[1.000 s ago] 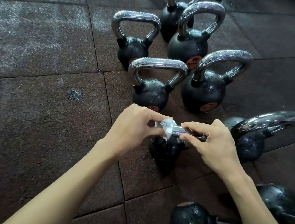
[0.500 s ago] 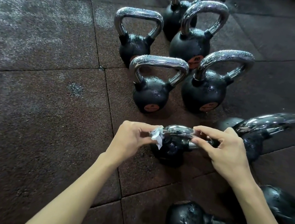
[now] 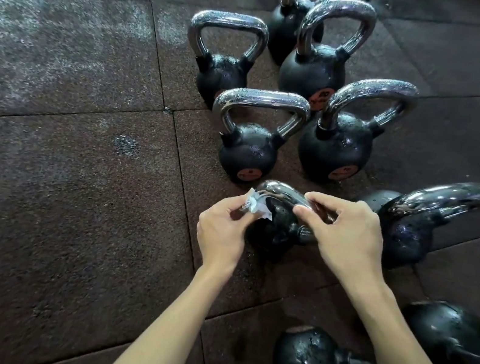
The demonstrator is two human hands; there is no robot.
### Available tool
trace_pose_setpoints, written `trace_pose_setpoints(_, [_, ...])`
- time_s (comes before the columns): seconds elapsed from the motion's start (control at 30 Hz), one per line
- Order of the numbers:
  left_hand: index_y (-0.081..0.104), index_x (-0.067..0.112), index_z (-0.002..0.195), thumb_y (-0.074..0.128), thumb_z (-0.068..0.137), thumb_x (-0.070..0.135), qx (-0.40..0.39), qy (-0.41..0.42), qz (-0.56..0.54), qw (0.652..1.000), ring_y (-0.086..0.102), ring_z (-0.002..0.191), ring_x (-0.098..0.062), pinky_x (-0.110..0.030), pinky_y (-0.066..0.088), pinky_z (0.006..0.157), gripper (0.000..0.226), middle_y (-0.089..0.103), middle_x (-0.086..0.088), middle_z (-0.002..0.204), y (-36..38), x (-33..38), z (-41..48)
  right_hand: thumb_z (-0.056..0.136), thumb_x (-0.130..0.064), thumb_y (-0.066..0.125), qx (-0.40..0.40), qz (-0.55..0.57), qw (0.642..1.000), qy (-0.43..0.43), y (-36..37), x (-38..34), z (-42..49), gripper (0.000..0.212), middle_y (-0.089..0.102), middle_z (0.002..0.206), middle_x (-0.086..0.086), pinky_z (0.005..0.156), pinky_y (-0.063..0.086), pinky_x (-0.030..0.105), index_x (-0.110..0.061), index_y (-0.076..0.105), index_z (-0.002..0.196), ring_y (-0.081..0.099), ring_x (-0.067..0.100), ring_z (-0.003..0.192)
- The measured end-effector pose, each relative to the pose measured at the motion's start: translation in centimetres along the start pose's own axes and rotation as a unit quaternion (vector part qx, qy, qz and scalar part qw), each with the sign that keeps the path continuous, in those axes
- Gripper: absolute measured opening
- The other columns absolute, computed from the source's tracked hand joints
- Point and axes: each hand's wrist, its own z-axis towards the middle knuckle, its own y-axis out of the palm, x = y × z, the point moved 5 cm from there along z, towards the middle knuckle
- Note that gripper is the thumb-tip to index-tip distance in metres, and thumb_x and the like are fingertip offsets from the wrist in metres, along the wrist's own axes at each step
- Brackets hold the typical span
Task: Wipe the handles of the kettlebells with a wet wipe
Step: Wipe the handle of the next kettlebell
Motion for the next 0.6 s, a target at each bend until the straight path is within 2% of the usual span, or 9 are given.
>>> trace_pose_setpoints(0.07, [0.081,0.033,0.105,0.083,0.081,0.045,-0.003,-0.002,0.039,0.999,0.061,0.087,0.009,-0.025,0.049,0.08,0.027,0.07,0.017,0.104,0.0,0.1,0.2,0.081,-0.06,0.075,-0.002,-0.004,1.0,0.001,0.5,-0.2,0.6,0.036,0.077,0.093,-0.006,0.086,0.057,0.041,-0.04,0.078,0.11,0.067,0.017,0.097])
trace_pose_setpoints(0.13, [0.078,0.043,0.096,0.082,0.084,0.037,-0.033,-0.017,0.012,0.999,0.059,0.08,0.003,-0.03,0.049,0.077,0.014,0.065,0.014,0.103,0.1,0.0,0.4,0.08,-0.061,0.076,-0.008,-0.006,1.0,0.003,0.9,-0.5,1.1,0.036,0.077,0.096,-0.011,0.088,0.057,0.04,-0.04,0.078,0.109,0.068,0.016,0.101])
trace_pose_setpoints(0.2, [0.071,0.051,0.091,0.079,0.089,0.025,-0.068,-0.027,-0.015,0.997,0.057,0.068,0.0,-0.03,0.048,0.073,0.028,0.066,0.014,0.1,0.1,-0.5,0.7,0.078,-0.061,0.076,-0.013,-0.01,1.0,0.004,1.2,-0.9,1.3,0.036,0.078,0.098,-0.011,0.09,0.056,0.04,-0.04,0.078,0.108,0.068,0.017,0.103])
trace_pose_setpoints(0.3, [0.076,0.04,0.111,0.078,0.09,0.022,-0.09,-0.031,0.008,0.995,0.05,0.052,0.0,-0.021,0.041,0.063,0.028,0.068,0.019,0.085,-0.3,-1.0,1.0,0.077,-0.059,0.079,-0.023,-0.003,1.0,0.015,1.1,-1.0,1.4,0.035,0.078,0.101,-0.012,0.091,0.057,0.041,-0.039,0.079,0.106,0.069,0.016,0.104])
trace_pose_setpoints(0.37, [0.075,0.042,0.115,0.08,0.087,0.022,-0.079,-0.046,-0.007,0.996,0.049,0.045,-0.001,-0.022,0.047,0.058,0.034,0.072,0.022,0.077,-0.6,-1.2,1.0,0.077,-0.056,0.082,-0.031,0.009,0.999,0.024,0.8,-1.1,1.4,0.034,0.079,0.103,-0.012,0.092,0.057,0.041,-0.037,0.08,0.105,0.071,0.014,0.103])
trace_pose_setpoints(0.47, [0.075,0.043,0.098,0.083,0.085,0.024,-0.033,-0.09,-0.054,0.994,0.061,0.041,-0.01,-0.029,0.058,0.057,0.024,0.077,0.014,0.087,-0.8,-1.3,0.8,0.076,-0.054,0.083,-0.036,0.014,0.999,0.026,0.6,-1.2,1.4,0.035,0.079,0.104,-0.01,0.093,0.057,0.041,-0.035,0.081,0.105,0.071,0.013,0.103])
trace_pose_setpoints(0.53, [0.079,0.035,0.094,0.083,0.086,0.025,-0.007,-0.075,-0.058,0.995,0.065,0.043,-0.014,-0.03,0.057,0.053,0.013,0.078,0.01,0.082,-0.9,-1.0,0.5,0.075,-0.053,0.083,-0.037,0.021,0.999,0.031,0.5,-1.3,1.4,0.034,0.079,0.103,-0.011,0.094,0.057,0.04,-0.035,0.081,0.104,0.071,0.011,0.102])
trace_pose_setpoints(0.6, [0.082,0.028,0.094,0.084,0.086,0.023,0.013,-0.052,-0.067,0.996,0.065,0.045,-0.01,-0.025,0.054,0.05,0.01,0.077,0.013,0.076,-1.0,-0.5,0.2,0.075,-0.051,0.085,-0.041,0.036,0.998,0.044,0.5,-1.3,1.4,0.032,0.079,0.102,-0.014,0.095,0.057,0.038,-0.035,0.081,0.103,0.071,0.007,0.101])
